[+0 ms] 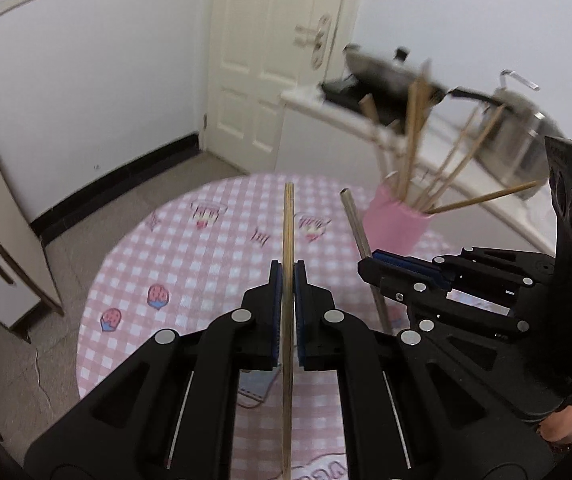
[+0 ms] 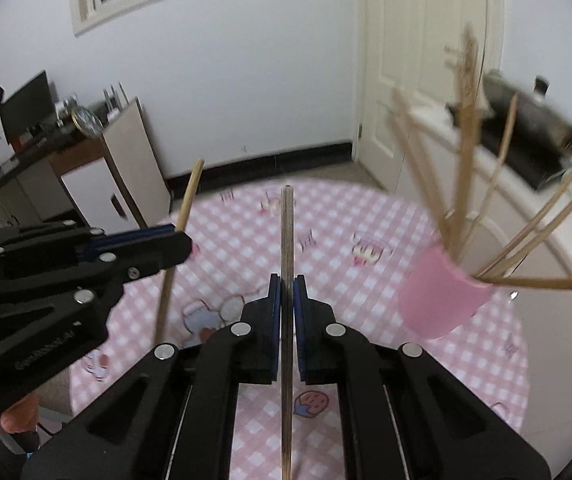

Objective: Organize utensils
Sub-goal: 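Close the left tool on a chopstick and lift while the right tool grasps another, then carry both upright chopsticks over the pink cup and lower them in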

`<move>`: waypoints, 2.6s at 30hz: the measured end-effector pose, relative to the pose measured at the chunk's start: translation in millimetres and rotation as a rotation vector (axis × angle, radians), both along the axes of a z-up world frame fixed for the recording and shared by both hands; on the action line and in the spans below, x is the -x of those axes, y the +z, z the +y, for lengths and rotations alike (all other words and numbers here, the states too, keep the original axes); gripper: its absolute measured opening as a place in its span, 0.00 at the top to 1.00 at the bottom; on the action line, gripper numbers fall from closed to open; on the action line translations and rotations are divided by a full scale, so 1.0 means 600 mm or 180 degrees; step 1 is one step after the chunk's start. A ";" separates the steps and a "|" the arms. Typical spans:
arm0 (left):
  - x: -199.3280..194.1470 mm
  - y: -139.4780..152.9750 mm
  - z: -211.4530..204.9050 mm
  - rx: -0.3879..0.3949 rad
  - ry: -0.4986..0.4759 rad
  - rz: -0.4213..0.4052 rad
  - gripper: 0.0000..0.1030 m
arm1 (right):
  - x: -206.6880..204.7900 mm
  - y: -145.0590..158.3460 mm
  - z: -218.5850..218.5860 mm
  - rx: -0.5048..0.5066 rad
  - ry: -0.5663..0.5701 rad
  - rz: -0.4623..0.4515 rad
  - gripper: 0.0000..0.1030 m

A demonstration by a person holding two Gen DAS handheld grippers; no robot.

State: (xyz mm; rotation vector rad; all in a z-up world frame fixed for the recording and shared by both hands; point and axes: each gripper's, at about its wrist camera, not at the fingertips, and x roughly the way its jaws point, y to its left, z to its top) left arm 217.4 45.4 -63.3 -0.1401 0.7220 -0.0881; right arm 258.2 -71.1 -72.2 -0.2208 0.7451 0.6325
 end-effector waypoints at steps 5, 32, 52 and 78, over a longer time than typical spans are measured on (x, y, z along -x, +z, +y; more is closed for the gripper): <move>0.043 0.057 -0.028 0.0042 -0.0083 -0.0404 0.94 | 0.045 0.063 -0.037 -0.0206 -0.0015 -0.0318 0.95; -0.020 0.179 -0.169 0.0076 -0.0189 -0.1297 0.94 | 0.041 0.181 -0.241 -0.0538 -0.0772 -0.1327 0.95; -0.117 0.166 -0.197 0.0150 -0.0042 -0.1606 0.94 | -0.065 0.157 -0.227 -0.0794 -0.0769 -0.1634 0.95; -0.140 0.047 -0.211 -0.0098 -0.0186 -0.1152 0.93 | -0.082 0.065 -0.227 -0.0654 -0.0710 -0.1058 0.95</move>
